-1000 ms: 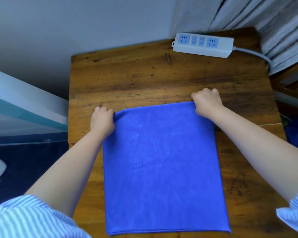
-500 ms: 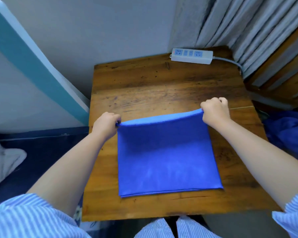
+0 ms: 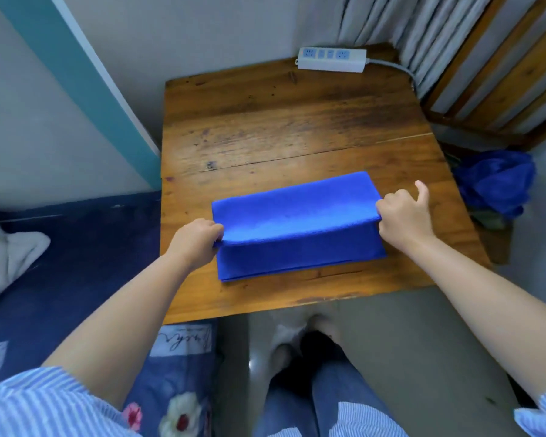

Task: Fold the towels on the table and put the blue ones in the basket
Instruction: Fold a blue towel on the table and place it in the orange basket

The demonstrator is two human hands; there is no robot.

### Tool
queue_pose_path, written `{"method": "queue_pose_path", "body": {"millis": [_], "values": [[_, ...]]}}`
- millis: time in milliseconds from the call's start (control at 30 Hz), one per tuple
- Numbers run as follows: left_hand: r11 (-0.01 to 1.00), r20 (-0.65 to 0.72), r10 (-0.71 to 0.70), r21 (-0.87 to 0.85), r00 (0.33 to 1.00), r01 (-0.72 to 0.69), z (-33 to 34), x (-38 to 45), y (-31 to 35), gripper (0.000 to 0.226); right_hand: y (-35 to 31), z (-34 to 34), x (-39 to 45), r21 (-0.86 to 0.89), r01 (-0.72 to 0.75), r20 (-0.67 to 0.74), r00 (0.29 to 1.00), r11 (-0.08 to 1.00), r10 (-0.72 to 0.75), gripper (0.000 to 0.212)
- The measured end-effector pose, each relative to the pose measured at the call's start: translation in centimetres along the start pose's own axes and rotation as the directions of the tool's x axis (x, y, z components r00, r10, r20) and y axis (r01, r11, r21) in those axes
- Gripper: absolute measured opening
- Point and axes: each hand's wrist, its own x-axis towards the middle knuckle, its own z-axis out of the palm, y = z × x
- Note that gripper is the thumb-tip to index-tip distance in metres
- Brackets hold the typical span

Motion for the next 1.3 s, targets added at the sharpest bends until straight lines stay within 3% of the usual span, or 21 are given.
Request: {"method": "queue_pose_path", "body": {"millis": [100, 233, 300, 467, 567, 667, 767, 867, 1000, 1067, 1167, 1200, 1300], "values": [[1.000, 0.015, 0.006, 0.027, 1.000, -0.007, 2.0, -0.9, 0.5, 0.016, -0.1, 1.0, -1.6, 0.013, 0.097, -0.130, 0.987, 0.995, -0.095, 0.020], [0.994, 0.033, -0.028, 0.106, 0.999, 0.024, 4.0, -0.9, 1.2, 0.013, -0.2, 2.5, -2.3, 0.007, 0.183, -0.199, 0.964, 0.983, -0.178, 0.031], [0.986, 0.051, -0.038, 0.163, 0.998, 0.029, 4.7, -0.7, 1.6, 0.009, -0.3, 3.6, -2.4, 0.027, 0.206, -0.198, 0.960, 0.978, -0.196, 0.031], [0.970, 0.106, -0.039, 0.243, 0.994, 0.012, 6.1, -1.2, 1.7, 0.022, -0.4, 5.8, -3.7, 0.047, 0.238, -0.154, 0.961, 0.970, -0.229, 0.033], [0.981, -0.085, 0.053, 0.193, 0.995, -0.036, 6.0, -1.8, 1.6, 0.022, -0.7, 6.4, -4.5, 0.054, 0.254, -0.148, 0.958, 0.966, -0.244, 0.033], [0.973, -0.220, 0.158, 0.200, 0.963, -0.114, 4.9, -2.2, 1.5, 0.039, -1.0, 6.6, -4.7, 0.064, 0.249, -0.132, 0.962, 0.966, -0.239, 0.033], [0.976, -0.255, 0.162, 0.183, 0.953, -0.117, 5.1, -2.4, 1.3, 0.040, -1.4, 6.8, -4.8, 0.074, 0.252, -0.095, 0.965, 0.965, -0.245, 0.034], [0.976, -0.173, 0.102, 0.209, 0.980, -0.065, 6.4, -2.8, 1.8, 0.039, -1.7, 7.1, -5.2, 0.059, 0.271, -0.066, 0.961, 0.961, -0.267, 0.034], [0.970, 0.083, -0.117, 0.221, 0.990, 0.096, 8.8, -3.1, 2.2, 0.030, -1.4, 7.6, -5.2, 0.029, 0.293, -0.089, 0.953, 0.956, -0.289, 0.027], [0.978, 0.065, -0.108, 0.186, 0.992, 0.094, 9.4, -3.3, 2.2, 0.029, -1.1, 7.8, -5.2, 0.026, 0.335, -0.118, 0.937, 0.942, -0.330, 0.012], [0.967, 0.139, -0.131, 0.237, 0.982, 0.095, 9.1, -3.5, 2.0, 0.027, -1.1, 7.4, -5.1, 0.064, 0.353, -0.097, 0.933, 0.934, -0.346, 0.025], [0.965, 0.133, -0.137, 0.243, 0.982, 0.102, 8.8, -3.6, 2.0, 0.026, -1.1, 7.3, -5.0, 0.078, 0.354, -0.093, 0.933, 0.932, -0.347, 0.026], [0.982, -0.094, 0.013, 0.191, 0.996, 0.006, 7.5, -2.9, 2.4, 0.025, -1.7, 6.4, -3.9, 0.153, 0.329, -0.108, 0.943, 0.932, -0.315, 0.027]]}}
